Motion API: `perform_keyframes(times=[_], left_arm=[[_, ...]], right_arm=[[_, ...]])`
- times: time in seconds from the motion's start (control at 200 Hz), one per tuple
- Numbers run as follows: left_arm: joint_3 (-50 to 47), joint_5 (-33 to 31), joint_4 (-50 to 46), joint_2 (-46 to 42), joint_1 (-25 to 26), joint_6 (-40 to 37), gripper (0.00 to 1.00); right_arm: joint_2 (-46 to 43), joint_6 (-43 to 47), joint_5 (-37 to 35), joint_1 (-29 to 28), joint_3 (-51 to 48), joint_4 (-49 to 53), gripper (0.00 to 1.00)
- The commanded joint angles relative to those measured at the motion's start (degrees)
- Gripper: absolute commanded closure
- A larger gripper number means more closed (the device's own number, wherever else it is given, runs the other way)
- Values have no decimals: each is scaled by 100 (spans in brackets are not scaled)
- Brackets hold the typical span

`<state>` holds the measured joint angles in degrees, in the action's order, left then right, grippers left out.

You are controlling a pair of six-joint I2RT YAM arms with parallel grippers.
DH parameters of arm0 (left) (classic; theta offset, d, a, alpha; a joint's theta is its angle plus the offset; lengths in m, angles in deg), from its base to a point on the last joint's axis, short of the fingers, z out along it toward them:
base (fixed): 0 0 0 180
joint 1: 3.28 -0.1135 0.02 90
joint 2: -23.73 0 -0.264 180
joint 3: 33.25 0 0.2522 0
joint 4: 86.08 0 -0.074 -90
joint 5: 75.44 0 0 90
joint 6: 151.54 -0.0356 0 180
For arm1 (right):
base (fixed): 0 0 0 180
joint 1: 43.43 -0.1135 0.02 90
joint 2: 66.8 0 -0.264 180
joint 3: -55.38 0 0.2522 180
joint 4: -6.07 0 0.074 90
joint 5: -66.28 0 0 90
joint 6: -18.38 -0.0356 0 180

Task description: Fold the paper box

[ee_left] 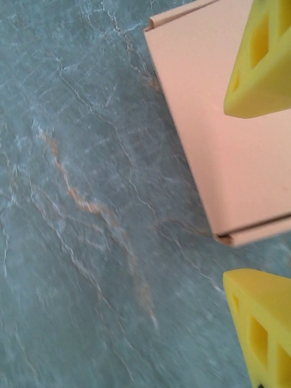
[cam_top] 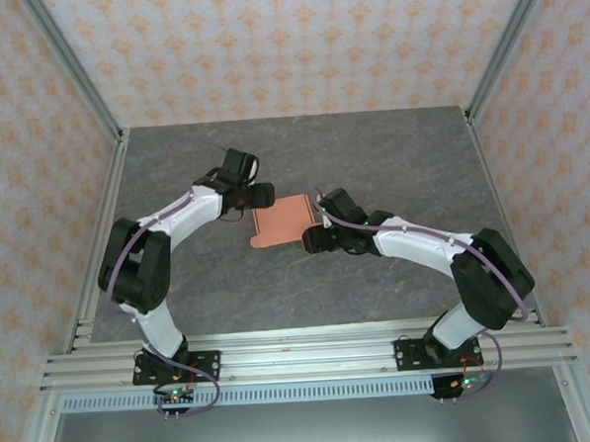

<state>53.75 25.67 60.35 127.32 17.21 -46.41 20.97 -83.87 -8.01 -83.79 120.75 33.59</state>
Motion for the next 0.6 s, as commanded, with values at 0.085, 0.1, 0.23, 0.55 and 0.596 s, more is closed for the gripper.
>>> perform_keyframes(times=[0.085, 0.1, 0.23, 0.55, 0.596], left_arm=[[1227, 601, -1059, 1051, -28, -918, 29], [1305, 648, -1111, 1110, -28, -957, 28], [1586, 1181, -1280, 1289, -54, -1075, 27], [863, 1811, -942, 879, -107, -569, 27], [744, 1808, -864, 811, -107, -517, 27]], right_arm=[[-68, -256, -11, -33, -117, -173, 38], [-71, -252, -33, -33, -117, -164, 38], [-118, -216, -211, -33, -83, -20, 38], [-144, -287, -290, -33, -55, 138, 39], [-161, -367, -107, -33, -63, 120, 39]])
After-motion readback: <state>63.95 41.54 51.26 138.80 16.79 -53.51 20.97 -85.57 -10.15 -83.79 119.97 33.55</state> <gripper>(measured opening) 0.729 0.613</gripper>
